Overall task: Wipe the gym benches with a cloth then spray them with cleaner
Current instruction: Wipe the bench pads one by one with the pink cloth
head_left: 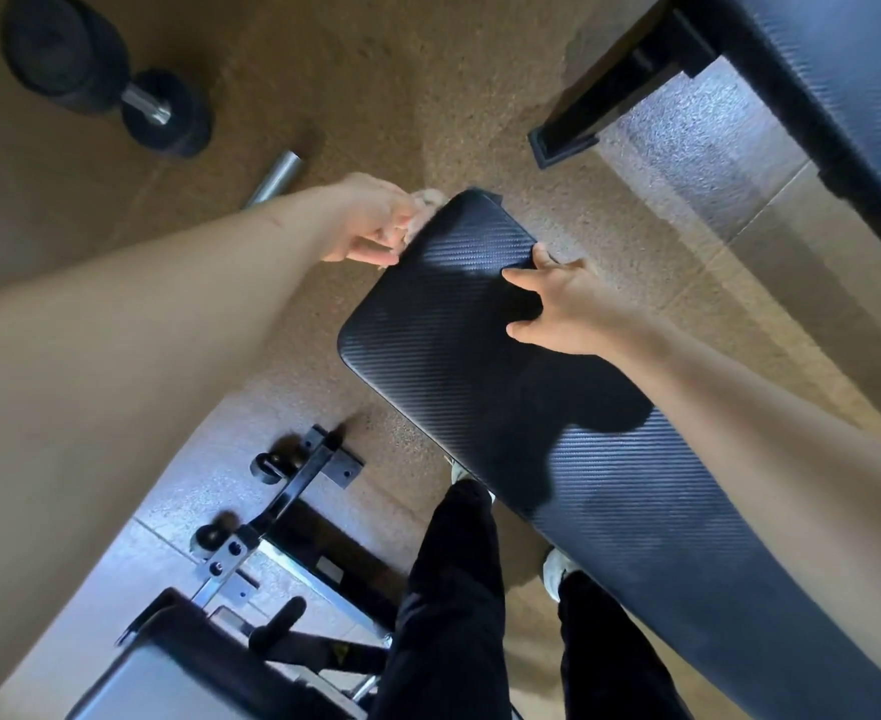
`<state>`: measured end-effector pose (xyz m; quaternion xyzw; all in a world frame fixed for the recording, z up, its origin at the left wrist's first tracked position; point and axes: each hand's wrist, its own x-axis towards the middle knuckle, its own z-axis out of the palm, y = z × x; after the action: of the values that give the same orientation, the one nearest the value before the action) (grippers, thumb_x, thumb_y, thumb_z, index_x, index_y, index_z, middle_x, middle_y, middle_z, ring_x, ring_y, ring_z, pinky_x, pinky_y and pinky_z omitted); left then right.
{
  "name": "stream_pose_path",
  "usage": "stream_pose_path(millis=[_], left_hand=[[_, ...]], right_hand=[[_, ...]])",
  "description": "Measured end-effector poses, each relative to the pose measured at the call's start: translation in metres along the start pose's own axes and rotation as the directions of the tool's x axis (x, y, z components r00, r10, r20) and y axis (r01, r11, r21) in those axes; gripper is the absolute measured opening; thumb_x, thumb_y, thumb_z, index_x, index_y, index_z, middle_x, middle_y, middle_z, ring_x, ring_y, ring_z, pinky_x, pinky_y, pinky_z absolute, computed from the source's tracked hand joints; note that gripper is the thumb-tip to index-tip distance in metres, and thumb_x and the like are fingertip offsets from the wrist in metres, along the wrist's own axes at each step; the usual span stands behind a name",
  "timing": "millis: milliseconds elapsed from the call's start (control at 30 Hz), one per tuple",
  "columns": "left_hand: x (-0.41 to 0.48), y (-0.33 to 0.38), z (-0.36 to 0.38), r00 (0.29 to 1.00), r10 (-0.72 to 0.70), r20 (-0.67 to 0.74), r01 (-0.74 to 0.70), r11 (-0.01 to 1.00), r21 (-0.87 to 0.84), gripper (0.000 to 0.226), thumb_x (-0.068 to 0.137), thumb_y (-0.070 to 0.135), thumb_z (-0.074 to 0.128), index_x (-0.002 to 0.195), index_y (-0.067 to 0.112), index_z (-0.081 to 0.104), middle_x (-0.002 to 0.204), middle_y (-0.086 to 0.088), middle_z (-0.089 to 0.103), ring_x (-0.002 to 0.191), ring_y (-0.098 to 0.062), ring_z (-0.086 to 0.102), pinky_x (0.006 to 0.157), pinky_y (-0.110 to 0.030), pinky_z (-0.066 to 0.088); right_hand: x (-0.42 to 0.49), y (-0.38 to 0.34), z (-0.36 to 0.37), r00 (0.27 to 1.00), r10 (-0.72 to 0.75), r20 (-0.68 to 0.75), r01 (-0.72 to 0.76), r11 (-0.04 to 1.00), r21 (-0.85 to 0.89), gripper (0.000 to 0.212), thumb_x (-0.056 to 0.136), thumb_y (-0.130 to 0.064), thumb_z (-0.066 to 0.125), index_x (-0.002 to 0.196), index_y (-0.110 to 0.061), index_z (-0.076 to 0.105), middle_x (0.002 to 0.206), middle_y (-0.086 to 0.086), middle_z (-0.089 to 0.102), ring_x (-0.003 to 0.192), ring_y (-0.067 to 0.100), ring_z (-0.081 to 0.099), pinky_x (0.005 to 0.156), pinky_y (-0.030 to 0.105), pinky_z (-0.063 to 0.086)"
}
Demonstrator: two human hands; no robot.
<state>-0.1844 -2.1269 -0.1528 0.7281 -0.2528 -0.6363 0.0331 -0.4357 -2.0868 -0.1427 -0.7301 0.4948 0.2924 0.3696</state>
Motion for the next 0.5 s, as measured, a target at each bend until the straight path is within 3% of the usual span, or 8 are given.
stream_pose_path(millis=[67, 167, 367, 500], left_hand=[[0.001, 0.008, 0.001, 0.999, -0.008, 0.037, 0.008, 1.0, 0.022, 0.01, 0.096, 0.024, 0.064, 0.093, 0.019, 0.072, 0.098, -0.004, 0.071, 0.095, -0.018, 0.068, 0.079, -0.035, 0.063], [0.003, 0.02, 0.003, 0.997, -0.027, 0.066, 0.023, 0.998, 0.054, 0.028, 0.097, 0.042, 0.065, 0.108, 0.018, 0.073, 0.104, -0.005, 0.074, 0.093, -0.02, 0.072, 0.08, -0.037, 0.064], [0.0, 0.01, 0.0, 0.997, -0.067, 0.027, 0.062, 0.986, 0.153, 0.028, 0.097, 0.033, 0.068, 0.114, 0.012, 0.072, 0.109, -0.01, 0.075, 0.097, -0.023, 0.075, 0.078, -0.037, 0.064], [-0.006, -0.013, -0.005, 0.995, -0.104, 0.009, 0.101, 0.983, 0.152, 0.034, 0.096, 0.038, 0.069, 0.116, 0.01, 0.071, 0.112, -0.01, 0.074, 0.098, -0.021, 0.073, 0.083, -0.038, 0.064]], right_hand=[[0.0, -0.001, -0.003, 1.0, 0.006, 0.025, -0.006, 1.0, -0.029, 0.071, 0.095, -0.05, 0.058, 0.157, -0.042, 0.025, 0.171, 0.003, 0.003, 0.146, 0.038, 0.023, 0.114, 0.04, 0.032], [0.0, -0.001, 0.0, 0.999, 0.022, 0.033, -0.02, 0.999, -0.034, 0.073, 0.094, -0.05, 0.058, 0.157, -0.045, 0.022, 0.171, -0.001, 0.001, 0.147, 0.038, 0.02, 0.11, 0.046, 0.039], [-0.006, -0.001, 0.01, 1.0, 0.011, -0.019, -0.011, 0.999, -0.031, 0.074, 0.095, -0.05, 0.058, 0.158, -0.044, 0.018, 0.171, -0.001, -0.001, 0.148, 0.036, 0.015, 0.11, 0.04, 0.037], [-0.008, 0.001, 0.02, 0.998, 0.046, -0.051, -0.046, 0.999, -0.002, 0.079, 0.093, -0.049, 0.06, 0.157, -0.048, 0.014, 0.17, -0.008, -0.007, 0.151, 0.035, 0.007, 0.102, 0.048, 0.045]])
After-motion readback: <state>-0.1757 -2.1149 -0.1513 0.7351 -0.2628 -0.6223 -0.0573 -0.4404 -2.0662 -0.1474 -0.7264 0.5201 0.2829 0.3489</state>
